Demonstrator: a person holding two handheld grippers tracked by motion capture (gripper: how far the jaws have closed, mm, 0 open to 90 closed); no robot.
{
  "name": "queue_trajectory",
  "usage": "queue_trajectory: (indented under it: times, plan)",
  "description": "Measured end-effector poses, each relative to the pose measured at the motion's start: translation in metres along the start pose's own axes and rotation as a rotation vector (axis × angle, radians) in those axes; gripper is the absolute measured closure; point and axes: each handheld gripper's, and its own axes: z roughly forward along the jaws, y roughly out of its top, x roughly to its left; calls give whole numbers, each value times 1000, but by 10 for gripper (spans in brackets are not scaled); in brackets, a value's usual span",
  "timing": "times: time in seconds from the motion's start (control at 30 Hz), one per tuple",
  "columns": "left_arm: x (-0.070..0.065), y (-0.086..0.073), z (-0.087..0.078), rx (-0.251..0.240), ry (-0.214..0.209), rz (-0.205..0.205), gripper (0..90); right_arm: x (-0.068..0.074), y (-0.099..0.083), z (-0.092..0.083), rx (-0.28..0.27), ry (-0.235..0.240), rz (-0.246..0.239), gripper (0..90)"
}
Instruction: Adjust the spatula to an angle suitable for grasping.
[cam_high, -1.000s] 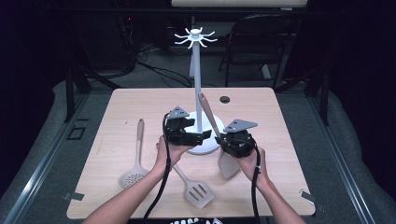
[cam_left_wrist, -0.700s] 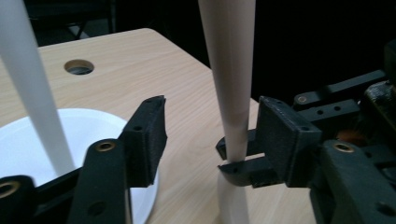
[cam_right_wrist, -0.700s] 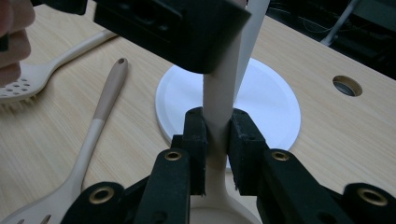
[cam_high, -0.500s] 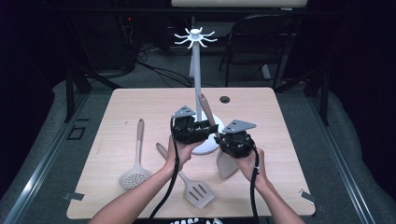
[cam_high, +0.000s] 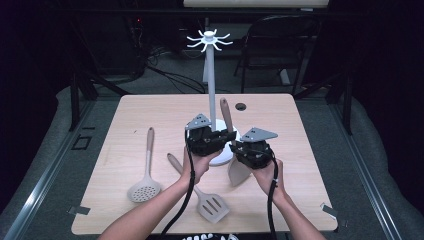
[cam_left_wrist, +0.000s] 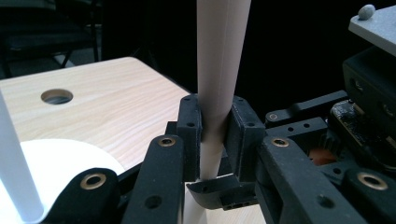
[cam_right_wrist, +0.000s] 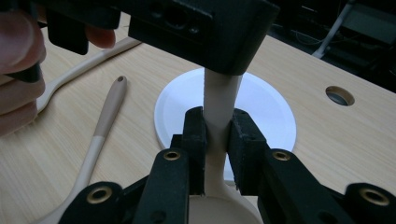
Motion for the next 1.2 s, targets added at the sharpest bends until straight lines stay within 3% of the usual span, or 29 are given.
queue_trajectory:
  times: [0.13, 0.3, 0.37, 0.43, 0.6, 0.73, 0.77, 0.8, 0.87, 0.9, 1.07, 1.2]
  plan:
    - [0, 3, -1, 1, -15, 1, 771, -1, 0, -3, -19, 1, -1, 773]
    - [0, 9, -4, 6, -7, 59, 770, -8, -3, -9, -45, 49, 15, 724]
    - [1, 10, -4, 6, -7, 59, 771, -9, -4, -11, -50, 51, 17, 711]
    - [4, 13, -6, 3, 4, 65, 771, -14, -8, -16, -53, 67, 21, 644]
    - [10, 18, -8, 3, 14, 73, 771, -25, -16, -19, -45, 82, 36, 582]
    - [15, 23, -10, 6, 12, 81, 770, -38, -25, -19, -30, 90, 69, 413]
    - [16, 24, -11, 5, 16, 87, 770, -38, -25, -19, -30, 90, 69, 413]
    - [17, 26, -12, 7, 14, 88, 770, -43, -28, -17, -31, 120, 84, 338]
    - [19, 28, -13, 7, 14, 93, 770, -44, -29, -16, -29, 123, 87, 305]
    - [20, 30, -13, 10, 12, 98, 770, -48, -31, -14, -15, 145, 100, 225]
    - [24, 36, -12, 19, 12, 100, 770, -49, -32, -11, 13, 146, 111, 114]
    - [28, 39, -11, 27, 16, 106, 770, -49, -32, -12, 26, 120, 106, 0]
